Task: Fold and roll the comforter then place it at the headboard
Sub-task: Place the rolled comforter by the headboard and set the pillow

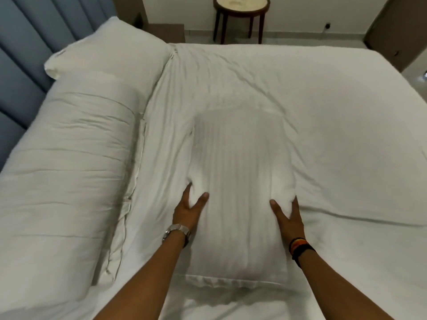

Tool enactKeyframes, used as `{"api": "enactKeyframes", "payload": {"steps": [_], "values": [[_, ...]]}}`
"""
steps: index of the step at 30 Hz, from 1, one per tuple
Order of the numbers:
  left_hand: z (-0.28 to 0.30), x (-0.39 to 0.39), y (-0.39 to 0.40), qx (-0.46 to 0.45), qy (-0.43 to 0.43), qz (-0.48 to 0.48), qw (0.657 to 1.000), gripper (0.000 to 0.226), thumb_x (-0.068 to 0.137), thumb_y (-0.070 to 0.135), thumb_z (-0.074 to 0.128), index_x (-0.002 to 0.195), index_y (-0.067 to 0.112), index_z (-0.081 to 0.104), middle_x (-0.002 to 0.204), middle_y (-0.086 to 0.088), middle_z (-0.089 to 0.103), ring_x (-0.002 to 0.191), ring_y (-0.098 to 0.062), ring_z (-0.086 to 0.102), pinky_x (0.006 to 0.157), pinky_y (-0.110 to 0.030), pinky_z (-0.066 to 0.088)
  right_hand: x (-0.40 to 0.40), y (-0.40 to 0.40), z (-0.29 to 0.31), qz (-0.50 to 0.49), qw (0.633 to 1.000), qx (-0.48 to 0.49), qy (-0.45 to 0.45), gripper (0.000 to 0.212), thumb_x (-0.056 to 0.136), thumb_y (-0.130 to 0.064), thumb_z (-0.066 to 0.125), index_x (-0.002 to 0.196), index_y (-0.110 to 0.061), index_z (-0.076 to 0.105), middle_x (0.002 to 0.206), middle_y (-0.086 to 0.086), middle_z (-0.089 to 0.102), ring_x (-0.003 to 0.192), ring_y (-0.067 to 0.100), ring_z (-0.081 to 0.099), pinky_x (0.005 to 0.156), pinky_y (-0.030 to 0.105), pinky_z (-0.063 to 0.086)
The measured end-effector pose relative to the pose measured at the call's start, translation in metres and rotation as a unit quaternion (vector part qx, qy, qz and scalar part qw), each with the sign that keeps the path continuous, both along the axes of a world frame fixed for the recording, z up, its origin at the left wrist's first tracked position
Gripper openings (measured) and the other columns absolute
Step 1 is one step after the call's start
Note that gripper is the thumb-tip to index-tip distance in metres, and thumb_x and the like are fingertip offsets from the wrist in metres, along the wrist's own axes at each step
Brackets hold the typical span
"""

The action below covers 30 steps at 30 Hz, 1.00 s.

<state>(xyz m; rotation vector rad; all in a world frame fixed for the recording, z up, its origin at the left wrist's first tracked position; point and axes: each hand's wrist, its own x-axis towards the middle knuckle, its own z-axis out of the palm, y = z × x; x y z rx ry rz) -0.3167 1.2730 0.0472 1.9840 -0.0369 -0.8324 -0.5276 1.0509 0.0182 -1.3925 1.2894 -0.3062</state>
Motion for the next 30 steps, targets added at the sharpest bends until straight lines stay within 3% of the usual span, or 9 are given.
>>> {"api": "enactKeyframes", "payload": {"steps": [3,6,10,16,19,22,25,27,30], "values": [[0.037,0.003,-0.023,-0.049,-0.081,0.038,0.995,0.066,0.068,0.082,0.074,0.129,0.066,0.055,0.108,0.047,0.061,0.097,0.020,0.060,0.078,-0.001,0.042,0.016,0.006,0.023,-0.051,0.996,-0.042,-0.059,0.101,0.072,-0.080,0.077,0.159,-0.045,0.038,0.150,-0.018,0.053,0.136,0.011,0.052,0.111,0.027,0.037],[0.098,0.024,-0.041,-0.078,-0.162,0.028,0.983,0.026,0.077,0.067,0.078,0.097,0.061,0.064,0.083,0.054,0.060,0.084,0.030,0.058,0.067,0.007,0.040,0.043,-0.002,0.068,-0.054,0.988,-0.097,-0.111,0.080,0.089,-0.058,0.076,0.158,-0.034,0.045,0.152,-0.010,0.056,0.140,0.017,0.053,0.118,0.030,0.037],[0.195,0.062,-0.032,-0.087,-0.272,0.023,0.958,0.051,0.079,0.068,0.069,0.118,0.035,0.075,0.109,0.016,0.078,0.106,-0.010,0.072,0.092,-0.027,0.057,0.088,0.003,0.145,-0.044,0.975,-0.140,-0.166,0.075,0.097,-0.047,0.072,0.161,-0.025,0.041,0.159,0.000,0.050,0.145,0.022,0.048,0.126,0.039,0.033],[0.301,0.133,0.089,-0.058,-0.417,0.078,0.904,0.058,0.085,0.067,0.068,0.129,0.029,0.071,0.127,0.006,0.074,0.120,-0.018,0.066,0.089,-0.019,0.042,0.185,0.108,0.241,0.015,0.952,-0.159,-0.260,0.079,0.099,-0.051,0.068,0.165,-0.028,0.031,0.167,-0.004,0.039,0.150,0.016,0.039,0.129,0.037,0.026],[0.328,0.181,0.174,0.001,-0.427,0.105,0.898,0.068,0.088,0.071,0.060,0.140,0.028,0.063,0.138,-0.001,0.069,0.127,-0.027,0.063,0.100,-0.031,0.049,0.236,0.184,0.263,0.054,0.952,-0.173,-0.248,0.086,0.098,-0.060,0.063,0.168,-0.030,0.023,0.168,-0.009,0.030,0.148,0.003,0.025,0.122,0.010,0.008],[0.314,0.224,0.265,0.125,-0.431,0.109,0.887,0.074,0.089,0.077,0.045,0.144,0.030,0.059,0.135,-0.013,0.067,0.125,-0.038,0.061,0.102,-0.044,0.050,0.274,0.269,0.250,0.095,0.956,-0.144,-0.238,0.084,0.096,-0.058,0.067,0.166,-0.031,0.030,0.160,-0.006,0.045,0.146,0.011,0.038,0.100,-0.009,0.013],[0.256,0.240,0.336,0.273,-0.360,0.091,0.887,0.081,0.095,0.077,0.034,0.160,0.028,0.037,0.162,-0.021,0.035,0.147,-0.043,0.032,0.121,-0.052,0.028,0.287,0.342,0.206,0.207,0.963,-0.049,-0.164,0.094,0.088,-0.064,0.073,0.166,-0.037,0.027,0.159,0.001,0.049,0.146,0.024,0.047,0.109,0.014,0.030],[0.211,0.243,0.366,0.308,-0.334,0.058,0.889,0.082,0.097,0.076,0.031,0.164,0.029,0.025,0.173,-0.015,0.010,0.157,-0.039,0.012,0.126,-0.054,0.012,0.293,0.379,0.179,0.261,0.960,-0.025,-0.102,0.104,0.082,-0.075,0.070,0.166,-0.040,0.021,0.165,0.006,0.038,0.150,0.030,0.041,0.115,0.032,0.035],[0.158,0.252,0.379,0.297,-0.350,0.023,0.888,0.080,0.097,0.079,0.021,0.166,0.040,0.008,0.176,-0.003,-0.002,0.161,-0.030,-0.001,0.128,-0.052,0.000,0.317,0.404,0.166,0.223,0.958,-0.169,-0.068,0.116,0.073,-0.098,0.052,0.166,-0.047,0.004,0.177,0.001,0.000,0.162,0.028,0.009,0.126,0.053,0.017]]}}
